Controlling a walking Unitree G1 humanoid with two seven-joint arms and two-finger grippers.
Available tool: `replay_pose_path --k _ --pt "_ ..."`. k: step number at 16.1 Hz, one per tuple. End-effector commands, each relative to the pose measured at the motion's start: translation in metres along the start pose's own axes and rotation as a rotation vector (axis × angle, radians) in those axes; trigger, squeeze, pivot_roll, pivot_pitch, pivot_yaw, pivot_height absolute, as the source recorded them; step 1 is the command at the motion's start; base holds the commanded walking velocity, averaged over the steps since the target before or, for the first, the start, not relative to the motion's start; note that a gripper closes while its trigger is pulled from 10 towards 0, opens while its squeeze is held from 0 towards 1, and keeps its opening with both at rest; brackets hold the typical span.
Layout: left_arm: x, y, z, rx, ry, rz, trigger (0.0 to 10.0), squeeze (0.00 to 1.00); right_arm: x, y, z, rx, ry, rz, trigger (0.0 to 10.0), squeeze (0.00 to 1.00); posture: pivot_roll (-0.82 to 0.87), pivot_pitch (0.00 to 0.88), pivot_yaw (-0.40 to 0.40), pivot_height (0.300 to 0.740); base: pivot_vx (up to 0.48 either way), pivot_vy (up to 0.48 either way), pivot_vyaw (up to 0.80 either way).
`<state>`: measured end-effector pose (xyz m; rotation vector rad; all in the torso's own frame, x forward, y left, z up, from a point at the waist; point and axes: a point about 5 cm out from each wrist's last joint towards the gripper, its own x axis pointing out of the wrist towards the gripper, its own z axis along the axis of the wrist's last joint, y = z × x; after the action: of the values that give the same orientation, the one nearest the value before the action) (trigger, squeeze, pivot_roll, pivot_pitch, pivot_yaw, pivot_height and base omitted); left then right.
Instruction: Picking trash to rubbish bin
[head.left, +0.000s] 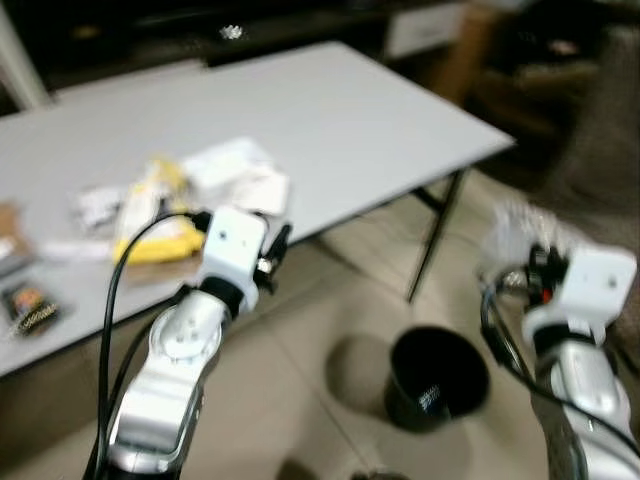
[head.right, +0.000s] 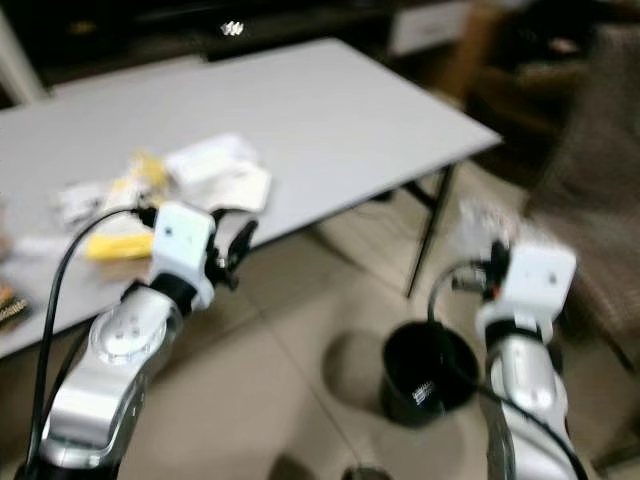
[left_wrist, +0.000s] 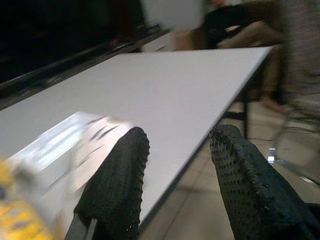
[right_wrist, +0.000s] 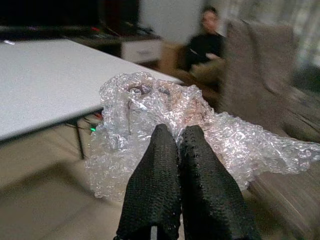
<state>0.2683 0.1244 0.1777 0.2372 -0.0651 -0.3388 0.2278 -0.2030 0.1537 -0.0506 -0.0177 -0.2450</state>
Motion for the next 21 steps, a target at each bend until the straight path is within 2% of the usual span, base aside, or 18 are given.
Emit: replay_pose_path --k 1,3,5,7,9,11,13,17,21 --pt "0.001 -0.002 0.005 -0.007 -0.033 -0.02 10.0 0.0 -0.008 0.001 0.001 -0.011 0.008 0.021 10.0 0.0 -0.06 0.12 0.018 0.74 0.0 0.0 -0.8" --pt "-0.001 0.0 -0.004 -0.005 -0.003 0.017 10.0 0.0 -0.014 0.007 -0.011 -0.027 0.07 0.072 10.0 0.0 -0.07 0.129 0.012 0.74 0.0 0.0 -0.8" --pt "-0.02 -0.001 -0.018 -0.012 0.037 0.038 10.0 0.0 -0.019 0.008 -0.017 -0.035 0.092 0.094 10.0 0.0 -0.06 0.137 -0.017 0.74 0.0 0.0 -0.8" --pt "-0.024 0.001 -0.017 -0.017 0.035 0.058 10.0 0.0 -0.015 0.01 -0.017 -0.033 0.09 0.118 10.0 0.0 -0.05 0.13 -0.04 0.74 0.0 0.0 -0.8" --pt "-0.021 0.003 -0.019 -0.034 0.033 0.082 10.0 0.0 -0.005 0.018 -0.017 -0.044 0.077 0.188 10.0 0.0 -0.04 0.123 -0.056 0.74 0.0 0.0 -0.8" --pt "-0.02 0.0 -0.023 -0.025 0.039 0.075 10.0 0.0 0.003 0.021 -0.025 -0.038 0.13 0.234 10.0 0.0 -0.03 0.096 -0.06 0.74 0.0 0.0 -0.78" --pt "-0.02 -0.003 -0.024 -0.021 0.054 0.042 10.0 0.0 0.006 0.025 -0.027 -0.016 0.151 0.254 10.0 0.0 -0.03 0.091 -0.052 0.74 0.0 0.0 0.0" --pt "-0.014 -0.001 -0.027 0.0 0.066 0.022 10.0 0.0 0.003 0.035 -0.031 -0.005 0.165 0.292 10.0 0.0 -0.03 0.097 -0.03 0.74 0.0 0.421 0.0" --pt "-0.008 0.004 -0.026 0.015 0.06 -0.006 10.0 0.0 0.003 0.038 -0.035 0.023 0.167 0.262 10.0 0.0 -0.03 0.076 0.011 0.74 0.0 0.479 0.0"
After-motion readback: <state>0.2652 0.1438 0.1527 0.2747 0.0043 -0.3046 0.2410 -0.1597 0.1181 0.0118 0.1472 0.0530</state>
